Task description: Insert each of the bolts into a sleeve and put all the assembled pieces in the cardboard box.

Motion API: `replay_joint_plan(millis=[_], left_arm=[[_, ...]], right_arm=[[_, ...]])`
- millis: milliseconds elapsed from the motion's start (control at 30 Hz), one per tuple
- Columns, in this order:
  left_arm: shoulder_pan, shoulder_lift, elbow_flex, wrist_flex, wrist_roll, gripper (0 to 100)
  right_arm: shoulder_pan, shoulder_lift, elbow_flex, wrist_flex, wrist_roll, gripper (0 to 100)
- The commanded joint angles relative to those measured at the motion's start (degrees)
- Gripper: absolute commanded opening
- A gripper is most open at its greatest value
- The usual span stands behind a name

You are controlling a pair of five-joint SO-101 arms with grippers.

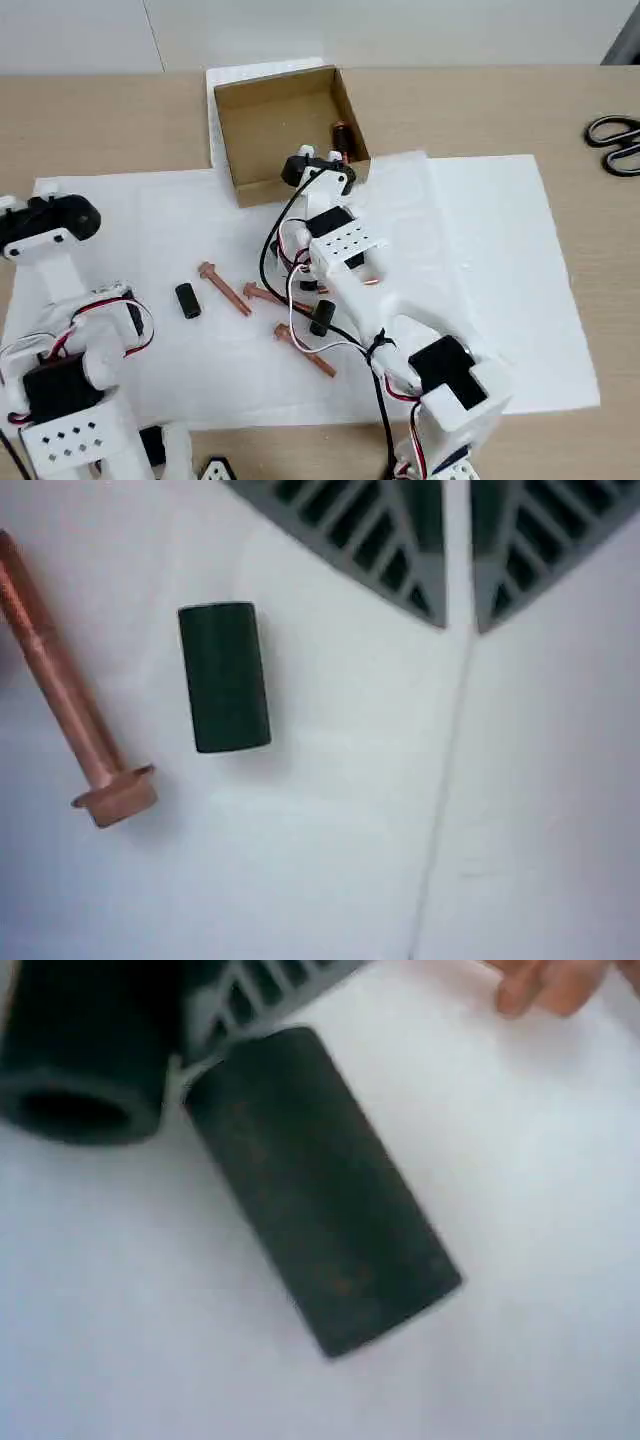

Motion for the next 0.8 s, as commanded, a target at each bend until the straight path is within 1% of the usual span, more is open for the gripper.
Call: replay_joint_plan(millis=[0, 267, 300, 367, 433, 467, 533, 633, 767], left_arm=[[-0.1, 0.1, -2.4, 0.0, 0.1, 1], [0.0, 0.1, -2.3, 0.0, 0.1, 1], [0.0, 0.1, -2.3, 0.0, 0.1, 1], [0.0, 0.1, -2.3, 0.0, 0.1, 1], [0.0, 0.1, -2.3, 0.0, 0.1, 1], [0.0, 0.1, -2.3, 0.0, 0.1, 1], [0.0, 0.1, -2.3, 0.0, 0.1, 1], [0.0, 0.1, -2.3, 0.0, 0.1, 1], [0.0, 0.1, -2.4, 0.0, 0.1, 1]], right_arm=[[0.3, 0.7, -0.5, -1.2, 0.4, 19.7], [0.0, 3.0, -0.6, -2.0, 0.5, 19.6], [0.0, 3.0, -0.6, -2.0, 0.5, 18.3], [-0.1, 2.9, -0.6, -2.0, 0.6, 11.0], [0.2, 2.9, -0.6, -2.0, 0.7, 1.0], [0.2, 2.9, -0.6, -2.0, 0.7, 0.3], [0.1, 2.9, -0.6, -1.5, 0.7, 2.7], [0.0, 2.9, -0.6, -1.5, 0.6, 0.2], [0.3, 2.4, -0.7, -1.5, 0.7, 0.6]])
